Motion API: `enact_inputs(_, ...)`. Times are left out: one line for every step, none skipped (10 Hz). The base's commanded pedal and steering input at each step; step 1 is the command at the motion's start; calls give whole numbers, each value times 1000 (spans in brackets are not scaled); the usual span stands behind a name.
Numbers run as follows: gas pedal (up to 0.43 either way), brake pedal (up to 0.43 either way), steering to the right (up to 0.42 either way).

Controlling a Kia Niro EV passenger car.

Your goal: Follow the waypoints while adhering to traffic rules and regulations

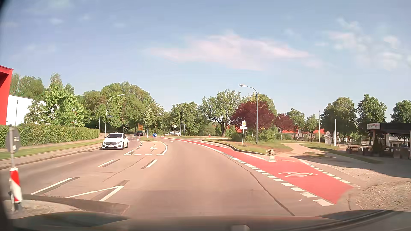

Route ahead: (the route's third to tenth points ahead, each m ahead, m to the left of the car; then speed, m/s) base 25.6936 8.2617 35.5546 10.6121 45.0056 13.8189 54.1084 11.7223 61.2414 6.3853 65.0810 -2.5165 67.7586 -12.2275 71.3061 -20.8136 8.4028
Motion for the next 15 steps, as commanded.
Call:
enact_inputs(47, 0, -29)
enact_inputs(0, 0, -28)
enact_inputs(0, 0, -26)
enact_inputs(0, 0, -26)
enact_inputs(0, 0, -26)
enact_inputs(0, 73, -26)
enact_inputs(0, 152, -26)
enact_inputs(0, 171, -26)
enact_inputs(0, 189, -26)
enact_inputs(0, 195, -26)
enact_inputs(0, 201, -26)
enact_inputs(0, 201, -26)
enact_inputs(0, 195, -26)
enact_inputs(0, 195, -27)
enact_inputs(0, 165, -28)
